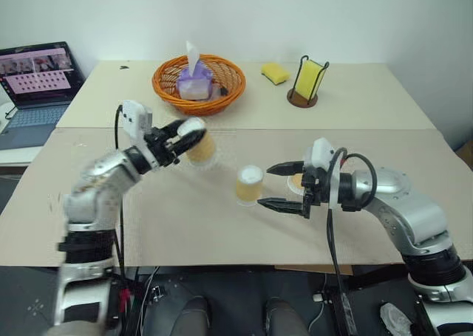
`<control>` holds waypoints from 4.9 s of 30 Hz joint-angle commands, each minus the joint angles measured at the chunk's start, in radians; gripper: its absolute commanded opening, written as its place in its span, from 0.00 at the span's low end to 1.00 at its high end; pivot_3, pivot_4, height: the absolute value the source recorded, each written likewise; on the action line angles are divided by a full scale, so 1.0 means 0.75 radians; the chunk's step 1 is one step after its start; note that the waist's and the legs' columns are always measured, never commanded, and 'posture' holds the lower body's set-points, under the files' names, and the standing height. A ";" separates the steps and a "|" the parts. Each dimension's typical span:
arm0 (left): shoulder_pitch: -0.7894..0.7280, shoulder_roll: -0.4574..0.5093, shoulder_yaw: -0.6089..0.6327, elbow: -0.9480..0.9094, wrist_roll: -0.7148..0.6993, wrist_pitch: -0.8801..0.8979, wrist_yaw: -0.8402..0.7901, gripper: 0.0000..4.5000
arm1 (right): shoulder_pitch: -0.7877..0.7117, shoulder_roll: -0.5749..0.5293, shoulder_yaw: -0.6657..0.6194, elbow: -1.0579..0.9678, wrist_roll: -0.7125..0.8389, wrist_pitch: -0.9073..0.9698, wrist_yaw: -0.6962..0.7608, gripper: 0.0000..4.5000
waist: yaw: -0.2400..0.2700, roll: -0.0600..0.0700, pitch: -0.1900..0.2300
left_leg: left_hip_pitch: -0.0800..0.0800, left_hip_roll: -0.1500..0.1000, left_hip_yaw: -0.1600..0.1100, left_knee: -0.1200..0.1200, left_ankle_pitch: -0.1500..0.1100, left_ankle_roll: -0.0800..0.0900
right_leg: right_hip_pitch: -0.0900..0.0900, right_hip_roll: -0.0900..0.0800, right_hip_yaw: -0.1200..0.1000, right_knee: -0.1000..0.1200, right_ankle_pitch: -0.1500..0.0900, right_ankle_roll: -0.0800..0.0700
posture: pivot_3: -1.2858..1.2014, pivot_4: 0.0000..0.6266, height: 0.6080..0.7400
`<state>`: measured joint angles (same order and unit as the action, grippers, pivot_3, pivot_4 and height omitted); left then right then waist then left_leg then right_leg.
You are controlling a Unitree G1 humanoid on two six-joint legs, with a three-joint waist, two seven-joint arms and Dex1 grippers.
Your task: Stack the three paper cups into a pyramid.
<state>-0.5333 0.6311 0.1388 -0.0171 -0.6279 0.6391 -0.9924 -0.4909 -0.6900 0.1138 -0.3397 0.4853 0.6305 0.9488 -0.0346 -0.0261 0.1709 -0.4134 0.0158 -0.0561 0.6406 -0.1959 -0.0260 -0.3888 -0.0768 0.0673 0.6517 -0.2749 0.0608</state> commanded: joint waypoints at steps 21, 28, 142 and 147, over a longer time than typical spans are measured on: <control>-0.251 -0.159 -0.435 0.603 0.529 -0.591 -0.286 0.53 | 0.170 -0.064 -0.180 -0.204 0.058 0.064 -0.118 1.00 | 0.042 0.001 -0.002 | -0.001 -0.002 -0.001 0.003 0.000 0.000 | 0.003 -0.001 -0.001 -0.001 0.000 0.000 | 0.52 0.24 1.00; -0.284 -0.206 -0.432 0.699 0.545 -0.644 -0.311 0.53 | 0.189 -0.075 -0.203 -0.228 0.074 0.087 -0.134 1.00 | 0.047 0.001 -0.002 | -0.001 -0.002 -0.001 0.003 0.000 0.000 | 0.003 -0.001 -0.001 -0.001 0.000 0.000 | 0.52 0.24 1.00; -0.001 0.316 -0.105 -0.018 0.130 -0.131 -0.443 1.00 | -0.499 0.019 -0.195 0.796 -0.106 -0.209 0.291 0.61 | -0.014 0.004 0.002 | -0.003 0.000 0.002 0.002 0.000 0.001 | -0.005 0.000 0.002 0.007 -0.001 0.001 | 0.52 0.24 1.00; -0.015 0.313 -0.112 -0.011 0.133 -0.135 -0.444 1.00 | -0.729 0.062 -0.094 0.837 -0.079 -0.074 0.440 0.61 | -0.017 0.004 0.003 | -0.003 0.001 0.002 0.001 0.000 0.001 | -0.006 0.000 0.002 0.007 -0.001 0.001 | 0.52 0.24 1.00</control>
<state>-0.5293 0.8539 0.0251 -0.0049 -0.5152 0.5486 -1.3239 -1.0019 -0.6534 0.0284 0.2968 0.4043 0.5418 1.2400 -0.0471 -0.0230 0.1728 -0.4160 0.0163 -0.0548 0.6411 -0.1961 -0.0255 -0.3939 -0.0766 0.0685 0.6569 -0.2760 0.0613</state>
